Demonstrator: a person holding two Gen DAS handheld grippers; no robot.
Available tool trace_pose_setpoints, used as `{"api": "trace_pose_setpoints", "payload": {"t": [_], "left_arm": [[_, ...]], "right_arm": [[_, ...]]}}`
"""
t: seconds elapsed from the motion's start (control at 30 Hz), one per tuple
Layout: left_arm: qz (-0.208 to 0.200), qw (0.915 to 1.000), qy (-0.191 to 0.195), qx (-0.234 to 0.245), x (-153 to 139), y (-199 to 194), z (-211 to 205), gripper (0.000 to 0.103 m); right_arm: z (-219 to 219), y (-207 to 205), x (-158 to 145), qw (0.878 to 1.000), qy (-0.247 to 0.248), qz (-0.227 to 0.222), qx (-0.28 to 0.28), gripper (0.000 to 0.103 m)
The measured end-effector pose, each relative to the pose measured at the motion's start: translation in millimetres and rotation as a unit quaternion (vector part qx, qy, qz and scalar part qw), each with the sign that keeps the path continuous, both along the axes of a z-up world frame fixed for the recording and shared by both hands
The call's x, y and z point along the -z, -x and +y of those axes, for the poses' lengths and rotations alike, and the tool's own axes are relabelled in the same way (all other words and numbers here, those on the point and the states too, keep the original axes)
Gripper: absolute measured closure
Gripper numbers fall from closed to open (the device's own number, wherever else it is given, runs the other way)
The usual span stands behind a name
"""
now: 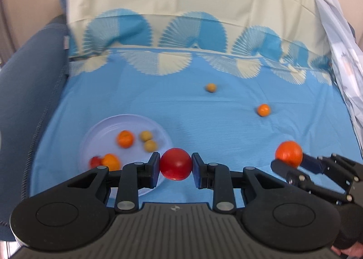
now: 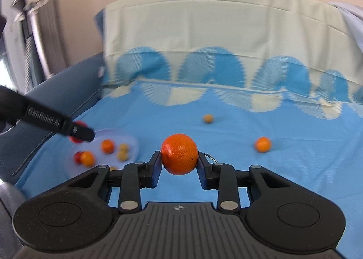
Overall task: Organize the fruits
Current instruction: 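Carry mandarin and tomato over the blue plate and lower them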
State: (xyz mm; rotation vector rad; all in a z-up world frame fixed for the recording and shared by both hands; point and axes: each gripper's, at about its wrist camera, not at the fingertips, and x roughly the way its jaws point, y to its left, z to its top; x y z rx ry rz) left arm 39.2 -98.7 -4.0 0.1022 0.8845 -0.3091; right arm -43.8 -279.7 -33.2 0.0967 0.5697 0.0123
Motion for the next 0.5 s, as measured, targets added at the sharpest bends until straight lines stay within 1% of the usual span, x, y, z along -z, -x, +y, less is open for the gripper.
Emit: {"api": "trace_pose_setpoints", "payload": {"t": [0.27, 0.5], "left_arm": [[-0.006, 0.9988, 0.012, -0.047, -3.3, 8.9, 67.6, 0.07], [-0.004, 0.9971, 0.03, -0.07, -0.4, -0.3, 102.9, 0.07]], "right_arm": [[66.9, -0.6, -9.6, 0.998, 0.019, 0.01, -0.054, 0.069], [98.8, -18.8, -13.4, 0.996, 0.028, 0.015, -0.081, 0.069]]}}
